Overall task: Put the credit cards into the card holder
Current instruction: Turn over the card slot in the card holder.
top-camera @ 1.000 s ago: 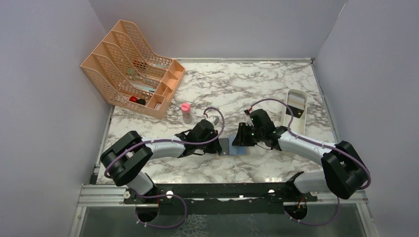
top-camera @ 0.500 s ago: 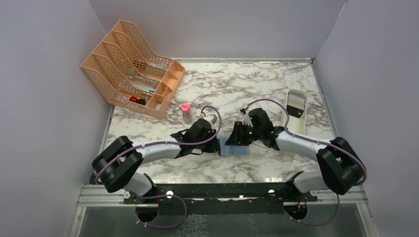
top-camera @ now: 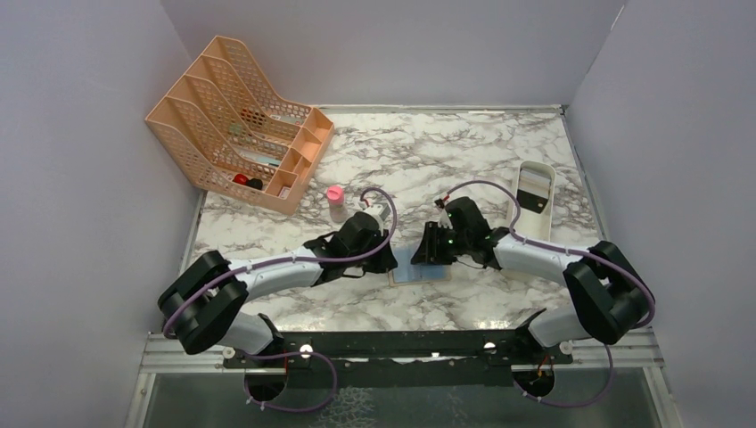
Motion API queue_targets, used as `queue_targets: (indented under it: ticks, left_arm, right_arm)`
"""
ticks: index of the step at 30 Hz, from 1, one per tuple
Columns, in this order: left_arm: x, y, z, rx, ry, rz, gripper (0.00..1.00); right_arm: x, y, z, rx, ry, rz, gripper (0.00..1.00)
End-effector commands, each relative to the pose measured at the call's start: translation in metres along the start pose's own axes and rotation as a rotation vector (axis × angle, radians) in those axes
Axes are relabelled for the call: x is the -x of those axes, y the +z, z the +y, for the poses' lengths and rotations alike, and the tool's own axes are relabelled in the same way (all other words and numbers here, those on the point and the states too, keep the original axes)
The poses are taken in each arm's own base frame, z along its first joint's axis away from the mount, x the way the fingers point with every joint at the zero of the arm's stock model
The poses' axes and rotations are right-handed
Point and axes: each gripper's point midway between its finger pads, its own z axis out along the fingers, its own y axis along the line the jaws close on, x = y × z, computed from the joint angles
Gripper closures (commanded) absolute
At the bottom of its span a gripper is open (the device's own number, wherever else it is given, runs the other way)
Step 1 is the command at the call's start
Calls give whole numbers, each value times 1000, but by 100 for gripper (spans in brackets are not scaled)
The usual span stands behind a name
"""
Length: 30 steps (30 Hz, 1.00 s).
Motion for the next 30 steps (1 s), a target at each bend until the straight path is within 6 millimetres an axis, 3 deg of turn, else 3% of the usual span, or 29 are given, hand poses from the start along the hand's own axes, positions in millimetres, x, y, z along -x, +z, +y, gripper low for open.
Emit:
queue_targets:
  ticks: [1,10,15,21,25,30]
  left_arm:
    - [14,9,-6,-7,26,-24,81]
    - [12,24,-15,-59,42,5,81]
    - [10,29,-14,-63,64,18,81]
    - [6,27,-15,-72,78,43,81]
    - [4,23,-11,-63,87,38,78]
    - [-2,30,-11,-73,102,79,78]
  right_arm:
    - [13,-9,-15,-132,-22,-47,61]
    - [33,-49,-56,-467,-49,-117,58]
    - [55,-64,-55,-520,-46,-212,56]
    - [117,-89,-35,-554,-221,-366,56]
    - [157,-110,-50,-567,-144,-402,49]
    - [193,-140,-63,-561,-151,-467,47]
